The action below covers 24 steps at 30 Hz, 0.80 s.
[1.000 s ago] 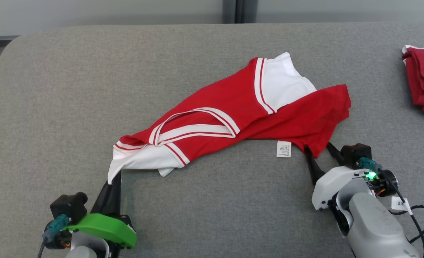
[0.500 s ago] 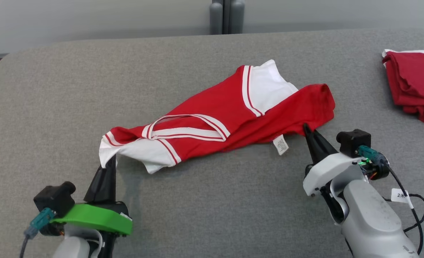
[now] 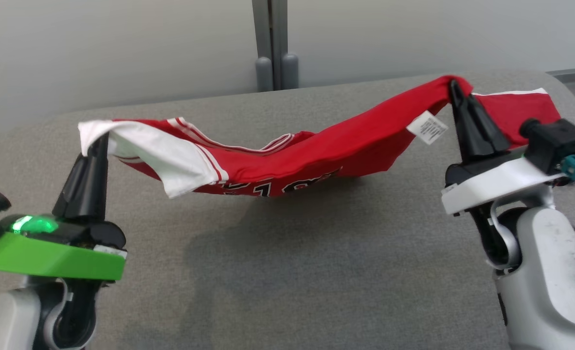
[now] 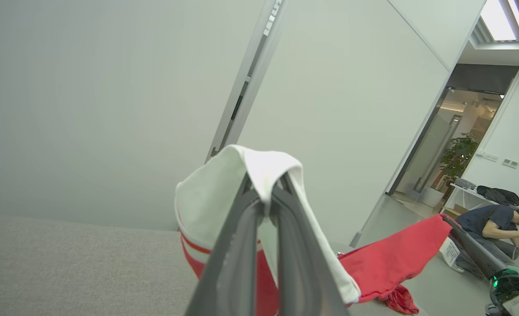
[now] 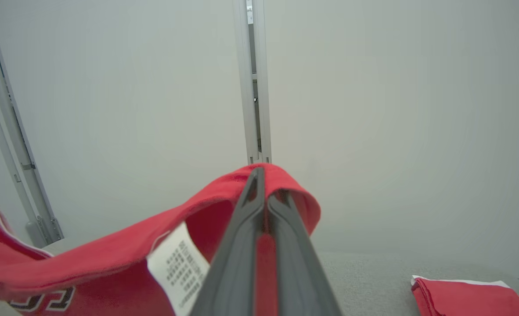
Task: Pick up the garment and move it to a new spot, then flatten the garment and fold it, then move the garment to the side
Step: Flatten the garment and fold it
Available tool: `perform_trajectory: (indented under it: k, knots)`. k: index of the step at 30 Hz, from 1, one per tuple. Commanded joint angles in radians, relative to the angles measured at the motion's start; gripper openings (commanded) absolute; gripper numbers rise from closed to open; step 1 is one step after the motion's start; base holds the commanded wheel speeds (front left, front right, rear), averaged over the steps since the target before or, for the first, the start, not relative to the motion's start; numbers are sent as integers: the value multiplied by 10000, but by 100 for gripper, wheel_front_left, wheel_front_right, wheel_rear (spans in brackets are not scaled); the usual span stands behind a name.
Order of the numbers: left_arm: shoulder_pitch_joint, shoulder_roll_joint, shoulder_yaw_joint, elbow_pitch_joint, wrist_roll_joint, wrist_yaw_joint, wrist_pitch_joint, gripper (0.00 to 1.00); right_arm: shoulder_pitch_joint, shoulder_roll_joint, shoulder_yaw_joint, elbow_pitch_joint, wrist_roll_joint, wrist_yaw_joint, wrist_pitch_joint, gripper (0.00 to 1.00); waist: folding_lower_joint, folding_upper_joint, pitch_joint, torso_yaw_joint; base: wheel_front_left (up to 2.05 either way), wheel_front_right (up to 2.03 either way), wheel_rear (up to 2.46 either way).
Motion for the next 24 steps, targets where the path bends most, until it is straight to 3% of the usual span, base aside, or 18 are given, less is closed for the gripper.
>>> perform_trajectory:
  k: [1,8,12,18,24]
  knots:
    - [-195,134,150,-497,-338,163,295,0,204,-35,-160,-768,-88,-5,325,0,0,0,-375,-356,0,0,0]
    - [-952,631,838,-2823,-1580,1101,1819,0,258,-61,-759,-4271,-415,-5,1810,0,0,0,-474,-541,0,0,0]
    - [-1597,968,1135,-3808,-1782,1526,2399,0,-3,-191,-1133,-5524,-559,-5,2345,0,0,0,-462,-571,0,0,0]
    - [-2547,1328,1295,-4447,-1919,1967,3027,0,-279,-279,-1575,-6337,-556,-7,2871,0,0,0,-313,-536,0,0,0]
    - [-3293,1540,950,-3812,-1671,2132,3462,0,-462,-447,-1296,-5729,-568,-7,3169,0,0,0,475,-395,0,0,0]
